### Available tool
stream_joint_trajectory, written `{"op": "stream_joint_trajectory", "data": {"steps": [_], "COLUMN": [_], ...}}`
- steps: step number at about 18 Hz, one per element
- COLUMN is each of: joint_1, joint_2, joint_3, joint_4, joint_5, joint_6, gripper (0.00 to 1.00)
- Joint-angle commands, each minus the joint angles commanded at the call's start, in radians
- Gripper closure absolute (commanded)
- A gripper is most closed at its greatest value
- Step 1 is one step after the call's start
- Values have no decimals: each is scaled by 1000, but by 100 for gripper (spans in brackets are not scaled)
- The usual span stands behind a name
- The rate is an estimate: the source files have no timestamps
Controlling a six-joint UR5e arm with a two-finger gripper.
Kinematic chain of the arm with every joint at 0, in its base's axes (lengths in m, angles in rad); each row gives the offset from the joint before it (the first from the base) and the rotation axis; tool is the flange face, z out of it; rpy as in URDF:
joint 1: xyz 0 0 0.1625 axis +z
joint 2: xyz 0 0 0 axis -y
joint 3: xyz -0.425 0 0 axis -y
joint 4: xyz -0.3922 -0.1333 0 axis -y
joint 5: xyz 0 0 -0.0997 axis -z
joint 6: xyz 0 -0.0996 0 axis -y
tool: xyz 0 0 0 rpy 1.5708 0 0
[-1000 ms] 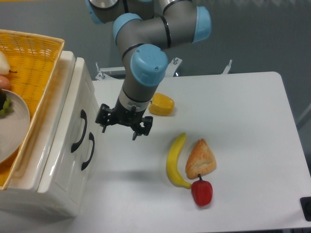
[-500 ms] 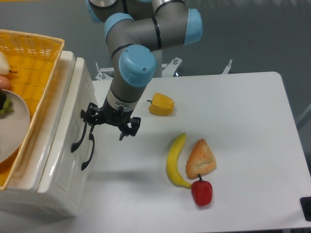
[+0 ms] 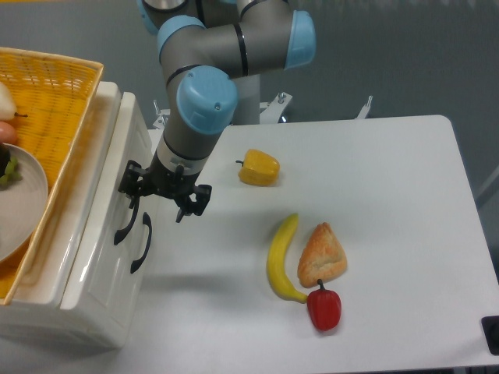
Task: Slide the top white drawer open
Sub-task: 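Lower the gripper onto the upper drawer's black handle and grasp it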
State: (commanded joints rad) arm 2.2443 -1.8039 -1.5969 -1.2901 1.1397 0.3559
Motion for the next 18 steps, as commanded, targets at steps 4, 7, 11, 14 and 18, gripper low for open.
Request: {"op": "stream_joint_trajectory", "data": {"steps": [4,7,11,14,18], "joint_1": [-3,-2,-2,-3,-3], "joint_2": [-3,-2,-2,-5,-6], "joint_3": [-5,-5,-5,-5,-8], "joint_4": [3,3,3,5,6], "joint_5": [0,0,-2,-2,-3], "joint_6": [0,0,0,0,0], "gripper": [11,12,13,14,18]}}
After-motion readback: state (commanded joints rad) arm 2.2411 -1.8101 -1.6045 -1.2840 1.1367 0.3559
